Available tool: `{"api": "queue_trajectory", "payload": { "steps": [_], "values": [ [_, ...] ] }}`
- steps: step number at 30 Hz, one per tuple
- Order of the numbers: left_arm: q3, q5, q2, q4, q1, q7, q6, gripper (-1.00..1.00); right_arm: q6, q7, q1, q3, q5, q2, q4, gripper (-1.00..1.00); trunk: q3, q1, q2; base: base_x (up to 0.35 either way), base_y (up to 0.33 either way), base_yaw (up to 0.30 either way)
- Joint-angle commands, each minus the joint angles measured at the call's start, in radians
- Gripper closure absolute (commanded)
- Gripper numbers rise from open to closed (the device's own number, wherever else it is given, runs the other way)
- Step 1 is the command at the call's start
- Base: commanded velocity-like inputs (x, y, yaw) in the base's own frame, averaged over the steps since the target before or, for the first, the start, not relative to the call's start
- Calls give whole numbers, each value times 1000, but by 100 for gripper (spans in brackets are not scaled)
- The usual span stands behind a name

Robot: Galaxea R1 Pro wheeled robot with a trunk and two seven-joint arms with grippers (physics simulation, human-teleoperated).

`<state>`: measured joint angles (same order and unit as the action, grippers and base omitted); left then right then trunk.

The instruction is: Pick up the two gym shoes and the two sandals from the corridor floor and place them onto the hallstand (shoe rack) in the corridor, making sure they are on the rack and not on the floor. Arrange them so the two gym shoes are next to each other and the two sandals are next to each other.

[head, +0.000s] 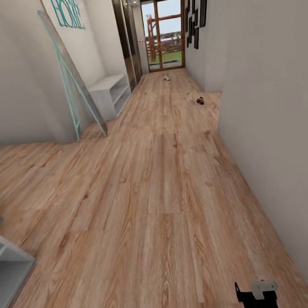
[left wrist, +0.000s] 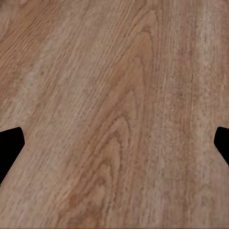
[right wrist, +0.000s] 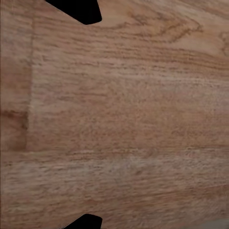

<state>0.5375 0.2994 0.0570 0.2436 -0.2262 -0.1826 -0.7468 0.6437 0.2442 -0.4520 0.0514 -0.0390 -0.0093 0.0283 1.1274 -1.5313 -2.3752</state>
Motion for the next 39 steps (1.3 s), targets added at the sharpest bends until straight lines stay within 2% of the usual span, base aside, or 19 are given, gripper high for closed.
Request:
{"api": "queue_trajectory", "payload": {
  "steps": [1, 19, 28, 39],
  "values": [
    [9, 7, 0, 0, -1, -5, -3, -100, 1, 9, -1, 5, -4, 0, -1, -100, 1, 0, 0, 338, 0, 0],
    [9, 7, 0, -1, -1, -5, -3, -100, 1, 11, -1, 5, -3, 0, -1, -100, 1, 0, 0, 338, 0, -3],
    [9, 7, 0, -1, -1, -5, -4, -100, 1, 12, -1, 6, -1, 2, -1, -100, 1, 0, 0, 338, 0, -154],
    [10, 7, 0, -1, -1, -5, -5, -100, -1, 9, -1, 7, -2, 8, -2, -100, 1, 0, 0, 338, 0, -24]
  ]
}}
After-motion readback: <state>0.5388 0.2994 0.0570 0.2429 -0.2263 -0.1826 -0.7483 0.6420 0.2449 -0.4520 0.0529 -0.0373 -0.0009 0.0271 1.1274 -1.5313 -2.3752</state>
